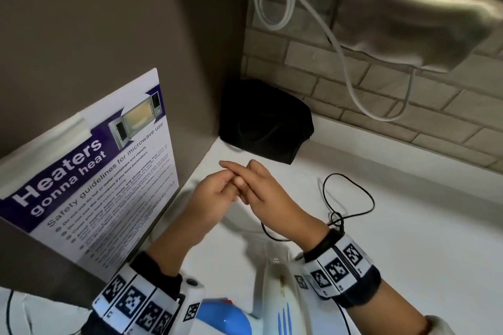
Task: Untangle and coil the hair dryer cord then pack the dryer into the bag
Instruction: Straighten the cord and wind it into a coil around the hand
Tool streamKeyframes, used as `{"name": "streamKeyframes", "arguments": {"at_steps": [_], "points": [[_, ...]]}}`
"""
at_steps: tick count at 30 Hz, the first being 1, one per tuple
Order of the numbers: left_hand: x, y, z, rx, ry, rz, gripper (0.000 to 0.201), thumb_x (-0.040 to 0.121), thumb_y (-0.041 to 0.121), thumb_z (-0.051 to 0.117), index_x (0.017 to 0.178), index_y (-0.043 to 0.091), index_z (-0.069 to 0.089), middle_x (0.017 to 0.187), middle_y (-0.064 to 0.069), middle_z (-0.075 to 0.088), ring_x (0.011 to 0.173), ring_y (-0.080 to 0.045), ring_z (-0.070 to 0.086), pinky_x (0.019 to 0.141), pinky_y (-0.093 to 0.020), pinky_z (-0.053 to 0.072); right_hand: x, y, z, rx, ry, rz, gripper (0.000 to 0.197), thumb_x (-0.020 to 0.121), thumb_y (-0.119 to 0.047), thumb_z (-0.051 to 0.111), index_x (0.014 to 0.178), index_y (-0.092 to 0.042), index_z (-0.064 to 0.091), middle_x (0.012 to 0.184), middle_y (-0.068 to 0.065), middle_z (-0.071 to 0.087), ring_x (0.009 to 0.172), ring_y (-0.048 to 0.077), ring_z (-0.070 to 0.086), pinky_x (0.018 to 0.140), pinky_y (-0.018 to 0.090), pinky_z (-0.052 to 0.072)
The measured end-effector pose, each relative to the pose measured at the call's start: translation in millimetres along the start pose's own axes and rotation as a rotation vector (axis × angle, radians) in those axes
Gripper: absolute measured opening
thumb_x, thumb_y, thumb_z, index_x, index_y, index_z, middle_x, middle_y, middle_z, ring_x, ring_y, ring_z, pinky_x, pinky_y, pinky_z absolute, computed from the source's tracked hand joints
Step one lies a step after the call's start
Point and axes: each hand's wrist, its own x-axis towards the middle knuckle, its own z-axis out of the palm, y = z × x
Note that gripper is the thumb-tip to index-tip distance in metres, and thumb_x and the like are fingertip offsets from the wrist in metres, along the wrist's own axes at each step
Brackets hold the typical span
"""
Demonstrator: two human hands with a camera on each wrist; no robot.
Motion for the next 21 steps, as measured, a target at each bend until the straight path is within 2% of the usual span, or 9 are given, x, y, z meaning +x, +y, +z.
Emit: {"name": "streamKeyframes", "arguments": {"at_steps": [2, 5, 7, 9, 12, 14, 17, 21], "points": [[0.9, -6.7, 2.0, -0.004, 0.080, -0.037, 0.032, 0.097, 0.003, 0.038, 0.077, 0.011, 0.062, 0.058, 0.014, 0.065, 0.059, 0.003, 0.052, 0.070, -0.020, 0.043, 4.8, 5.2, 6.4, 0.013, -0.001, 0.018, 0.042, 0.096, -0.022, 0.036, 0.134, -0.016, 0.053, 0.088, 0.002, 0.051, 0.082, 0.010, 0.050, 0.081, 0.013, 0.040], [0.8, -13.2, 2.5, -0.003, 0.188, -0.075, 0.036, 0.097, 0.003, 0.037, 0.074, 0.011, 0.063, 0.054, 0.013, 0.064, 0.052, 0.004, 0.049, 0.066, -0.021, 0.042, 8.7, 9.1, 11.4, 0.043, -0.005, 0.021, 0.033, 0.098, -0.015, 0.041, 0.124, -0.012, 0.061, 0.103, 0.005, 0.068, 0.098, 0.013, 0.058, 0.089, 0.014, 0.042], [0.9, -16.3, -1.4, -0.017, 0.266, -0.084, 0.039, 0.097, 0.005, 0.038, 0.071, 0.015, 0.064, 0.050, 0.012, 0.061, 0.049, 0.003, 0.049, 0.063, -0.021, 0.041, 10.8, 13.3, 12.5, 0.042, 0.006, 0.024, 0.026, 0.099, -0.010, 0.045, 0.112, -0.008, 0.067, 0.101, 0.004, 0.071, 0.095, 0.011, 0.059, 0.085, 0.010, 0.040], [1.5, -18.2, -8.0, -0.040, 0.321, -0.086, 0.040, 0.096, 0.006, 0.038, 0.066, 0.016, 0.062, 0.047, 0.012, 0.056, 0.050, -0.002, 0.047, 0.060, -0.021, 0.039, 12.3, 21.1, 11.8, 0.020, 0.015, 0.031, 0.022, 0.099, -0.009, 0.046, 0.096, -0.007, 0.068, 0.084, -0.001, 0.068, 0.081, 0.009, 0.056, 0.075, 0.009, 0.037], [1.8, -22.9, -14.7, -0.078, 0.334, -0.054, 0.032, 0.088, 0.019, 0.039, 0.061, 0.017, 0.057, 0.046, 0.011, 0.049, 0.051, -0.008, 0.041, 0.059, -0.027, 0.033, 13.9, 32.7, 10.4, -0.007, -0.001, 0.075, 0.025, 0.097, -0.008, 0.046, 0.078, -0.012, 0.061, 0.062, -0.011, 0.048, 0.063, 0.003, 0.045, 0.062, 0.012, 0.031], [1.7, -27.4, -17.4, -0.124, 0.338, -0.020, 0.030, 0.082, 0.024, 0.038, 0.060, 0.016, 0.055, 0.048, 0.010, 0.048, 0.053, -0.011, 0.039, 0.059, -0.029, 0.031, 15.6, 39.8, 8.4, -0.005, -0.004, 0.096, 0.026, 0.096, -0.004, 0.046, 0.075, -0.013, 0.058, 0.060, -0.013, 0.044, 0.061, 0.001, 0.044, 0.060, 0.011, 0.031], [1.6, -32.3, -21.4, -0.222, 0.321, 0.018, 0.032, 0.083, 0.022, 0.040, 0.055, 0.020, 0.056, 0.050, 0.009, 0.045, 0.054, -0.012, 0.036, 0.058, -0.029, 0.027, 18.9, 53.8, 3.7, -0.074, -0.021, 0.097, 0.025, 0.093, -0.001, 0.045, 0.074, -0.012, 0.056, 0.061, -0.014, 0.043, 0.063, -0.001, 0.044, 0.061, 0.011, 0.032], [1.4, -30.4, -22.8, -0.296, 0.302, 0.037, 0.033, 0.081, 0.016, 0.042, 0.052, 0.023, 0.056, 0.053, 0.007, 0.045, 0.056, -0.016, 0.033, 0.059, -0.032, 0.024, 22.0, 72.1, -4.8, -0.221, -0.087, 0.079, 0.022, 0.079, 0.007, 0.043, 0.073, -0.012, 0.052, 0.062, -0.013, 0.042, 0.065, 0.002, 0.041, 0.062, 0.014, 0.033]]}}
